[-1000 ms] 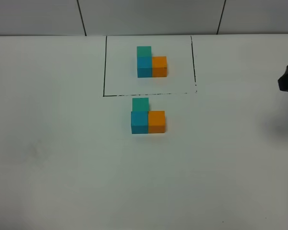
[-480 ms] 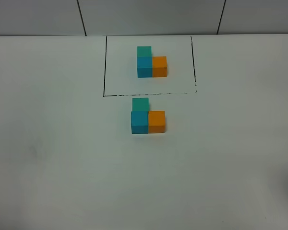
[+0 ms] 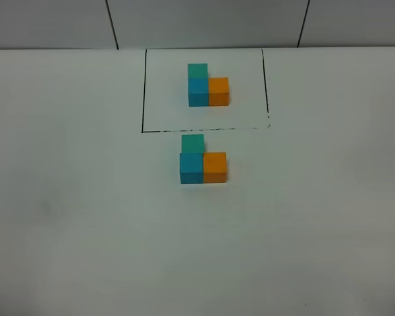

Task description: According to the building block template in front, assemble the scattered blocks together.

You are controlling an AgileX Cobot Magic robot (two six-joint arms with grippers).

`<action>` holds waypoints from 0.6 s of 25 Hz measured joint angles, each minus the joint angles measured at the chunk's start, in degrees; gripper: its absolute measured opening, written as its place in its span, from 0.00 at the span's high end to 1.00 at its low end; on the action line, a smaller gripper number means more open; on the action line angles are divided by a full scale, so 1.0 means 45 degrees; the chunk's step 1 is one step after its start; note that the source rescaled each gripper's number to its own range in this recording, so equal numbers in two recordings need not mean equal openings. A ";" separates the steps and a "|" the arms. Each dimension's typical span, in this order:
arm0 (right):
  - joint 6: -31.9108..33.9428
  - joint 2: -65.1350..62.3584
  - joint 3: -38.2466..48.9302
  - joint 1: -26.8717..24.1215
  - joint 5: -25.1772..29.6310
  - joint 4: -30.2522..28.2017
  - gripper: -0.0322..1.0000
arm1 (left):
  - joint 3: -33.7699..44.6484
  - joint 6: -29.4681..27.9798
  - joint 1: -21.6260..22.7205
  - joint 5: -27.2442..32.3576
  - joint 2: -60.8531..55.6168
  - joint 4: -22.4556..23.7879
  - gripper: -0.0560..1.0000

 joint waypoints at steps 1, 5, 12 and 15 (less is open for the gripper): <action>0.0052 -0.0285 0.0014 0.0032 0.0111 -0.0034 0.15 | 0.0000 0.0000 0.0000 0.0000 0.0000 0.0000 0.17; 0.0078 -0.1565 0.0122 0.0280 0.0366 -0.0268 0.15 | 0.0000 0.0000 0.0000 0.0000 0.0000 0.0000 0.17; 0.0090 -0.3833 0.0241 0.0355 0.0609 -0.0355 0.17 | 0.0000 0.0000 0.0000 0.0000 0.0000 0.0000 0.17; 0.0175 -0.4051 0.0241 0.0355 0.0639 -0.0408 0.19 | 0.0000 0.0000 0.0000 0.0000 0.0000 0.0000 0.17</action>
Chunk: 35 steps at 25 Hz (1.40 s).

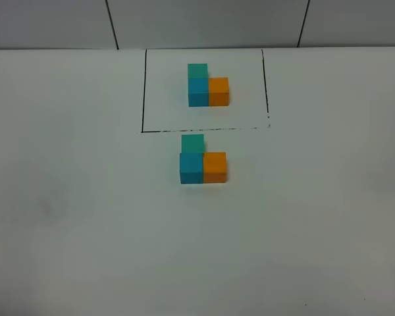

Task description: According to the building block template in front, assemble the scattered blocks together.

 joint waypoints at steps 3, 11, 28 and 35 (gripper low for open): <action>0.0368 0.0000 0.0000 0.0000 0.0000 -0.0133 0.21 | 0.0000 0.0000 0.0000 0.0000 0.0000 0.0000 0.17; 0.1832 0.0000 0.0005 0.0000 0.0000 -0.1045 0.22 | 0.0000 0.0000 0.0000 0.0000 0.0000 0.0000 0.17; 0.1950 0.0000 0.0083 0.0000 -0.0013 -0.1133 0.22 | 0.0000 0.0000 0.0000 0.0000 0.0000 0.0000 0.17; 0.1950 0.0000 0.0083 0.0000 -0.0013 -0.1133 0.22 | 0.0000 0.0000 0.0000 0.0000 0.0000 0.0000 0.17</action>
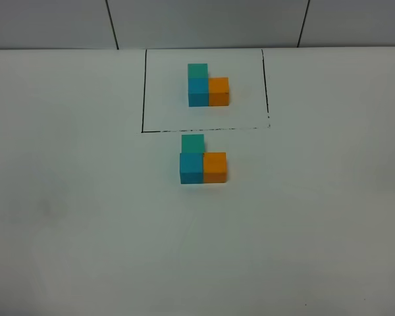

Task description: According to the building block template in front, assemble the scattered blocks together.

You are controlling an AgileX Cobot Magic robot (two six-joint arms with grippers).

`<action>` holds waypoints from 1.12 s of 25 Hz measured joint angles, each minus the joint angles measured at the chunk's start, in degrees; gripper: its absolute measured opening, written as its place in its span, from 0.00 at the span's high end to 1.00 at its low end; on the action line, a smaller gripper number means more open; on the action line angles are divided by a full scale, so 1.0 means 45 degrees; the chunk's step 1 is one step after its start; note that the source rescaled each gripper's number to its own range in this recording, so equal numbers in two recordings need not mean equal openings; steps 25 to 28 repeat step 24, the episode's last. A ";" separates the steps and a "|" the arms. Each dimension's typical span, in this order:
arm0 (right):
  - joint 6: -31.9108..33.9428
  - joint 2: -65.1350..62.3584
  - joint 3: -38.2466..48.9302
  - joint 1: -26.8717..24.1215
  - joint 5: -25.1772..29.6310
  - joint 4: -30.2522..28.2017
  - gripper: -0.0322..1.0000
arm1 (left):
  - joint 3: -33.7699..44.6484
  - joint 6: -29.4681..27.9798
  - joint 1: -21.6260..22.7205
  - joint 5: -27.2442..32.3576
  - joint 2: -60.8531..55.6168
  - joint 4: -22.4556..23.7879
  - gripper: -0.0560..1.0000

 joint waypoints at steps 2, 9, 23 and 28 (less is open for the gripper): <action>0.0000 0.0000 0.0000 0.0000 0.0000 0.0011 0.22 | 0.0000 0.0000 0.0000 0.0000 0.0000 0.0000 0.17; 0.0000 0.0000 0.0000 0.0000 0.0000 0.0023 0.22 | 0.0000 0.0000 0.0000 0.0000 0.0000 0.0000 0.17; 0.0006 0.0000 0.0000 0.0000 0.0000 0.0023 0.22 | 0.0000 0.0000 0.0000 0.0000 0.0000 0.0000 0.17; 0.0006 0.0000 0.0000 0.0000 0.0000 0.0023 0.22 | 0.0000 0.0000 0.0000 0.0000 0.0000 0.0000 0.17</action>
